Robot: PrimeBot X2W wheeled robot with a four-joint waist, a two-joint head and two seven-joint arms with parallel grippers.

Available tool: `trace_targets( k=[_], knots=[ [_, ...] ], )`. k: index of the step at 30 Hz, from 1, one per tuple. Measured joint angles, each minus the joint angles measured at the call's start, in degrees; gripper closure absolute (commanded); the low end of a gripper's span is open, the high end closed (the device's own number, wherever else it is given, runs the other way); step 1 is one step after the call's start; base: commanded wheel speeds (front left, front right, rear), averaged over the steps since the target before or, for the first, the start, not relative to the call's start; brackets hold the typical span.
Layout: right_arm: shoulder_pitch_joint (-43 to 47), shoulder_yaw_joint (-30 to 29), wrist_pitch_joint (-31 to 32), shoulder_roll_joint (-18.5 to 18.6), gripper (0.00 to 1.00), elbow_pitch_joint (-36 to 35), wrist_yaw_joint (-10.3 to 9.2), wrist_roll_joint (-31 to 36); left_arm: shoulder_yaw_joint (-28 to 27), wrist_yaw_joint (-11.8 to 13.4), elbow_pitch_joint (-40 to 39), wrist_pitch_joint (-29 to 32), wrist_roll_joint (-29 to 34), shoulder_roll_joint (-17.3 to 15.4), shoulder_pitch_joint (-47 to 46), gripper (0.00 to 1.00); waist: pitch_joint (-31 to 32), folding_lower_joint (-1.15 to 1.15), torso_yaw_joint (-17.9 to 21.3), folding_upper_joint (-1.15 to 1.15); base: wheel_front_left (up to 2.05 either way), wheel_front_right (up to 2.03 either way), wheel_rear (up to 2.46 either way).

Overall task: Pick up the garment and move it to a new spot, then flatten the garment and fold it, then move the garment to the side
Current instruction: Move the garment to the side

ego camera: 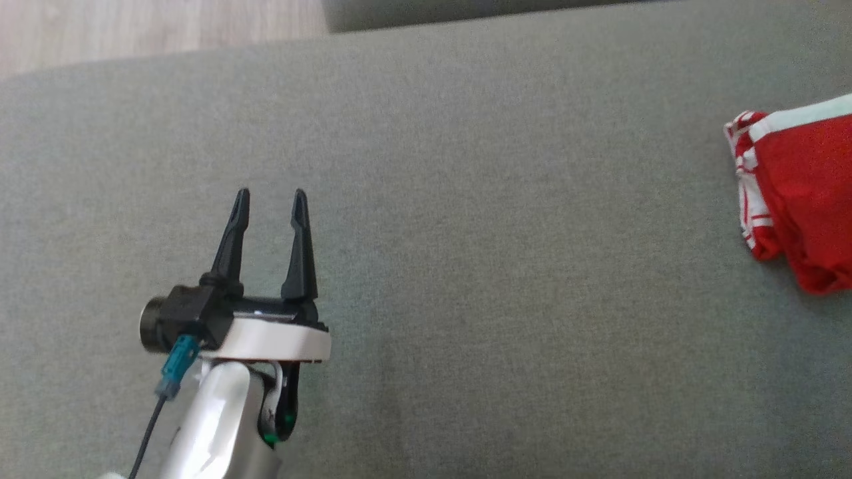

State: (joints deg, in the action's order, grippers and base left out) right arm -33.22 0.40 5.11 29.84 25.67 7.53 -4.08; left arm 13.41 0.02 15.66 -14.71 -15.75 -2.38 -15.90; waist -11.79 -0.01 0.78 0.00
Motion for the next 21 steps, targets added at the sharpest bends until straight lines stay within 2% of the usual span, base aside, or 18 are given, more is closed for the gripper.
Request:
trace_targets(
  k=[3,4,6,11,16,21],
  knots=[
    [2.3,-2.6,-3.1,-5.9,0.0,-6.3,0.0,-1.9,-0.1,0.1,-0.2,0.0,-0.5,0.0,1.1,0.0,2.2,0.0,-0.3,0.0,0.0,0.0,0.0],
    [4.9,-3.4,-4.4,-10.0,0.0,-10.4,0.0,-3.3,-0.2,0.3,-0.5,0.0,-0.5,0.0,1.6,0.0,3.4,-0.01,-0.7,0.0,0.0,0.0,0.0],
    [8.3,-3.7,-5.9,-14.2,0.0,-14.0,0.0,-4.5,-0.2,0.5,-0.7,0.0,-0.9,0.0,2.1,0.0,4.5,0.0,-1.3,0.0,0.0,0.0,0.0],
    [16.9,-3.4,-11.3,-23.7,0.0,-17.0,0.0,-4.9,-0.3,0.6,-0.4,0.0,-1.2,0.0,4.6,0.0,6.5,0.0,-2.6,0.0,0.0,0.0,0.0],
    [24.3,-1.7,-17.1,-26.3,0.0,-13.8,0.0,-4.8,-0.4,1.0,-0.1,0.0,-1.4,0.0,6.7,0.0,8.0,0.0,-3.5,0.0,0.0,0.0,0.0],
    [28.3,-0.1,-18.8,-27.0,0.0,-10.2,0.0,-5.2,-0.9,1.6,-0.2,0.0,-1.4,0.0,8.4,0.0,8.7,0.0,-3.9,0.0,0.0,0.0,0.0]
  ],
)
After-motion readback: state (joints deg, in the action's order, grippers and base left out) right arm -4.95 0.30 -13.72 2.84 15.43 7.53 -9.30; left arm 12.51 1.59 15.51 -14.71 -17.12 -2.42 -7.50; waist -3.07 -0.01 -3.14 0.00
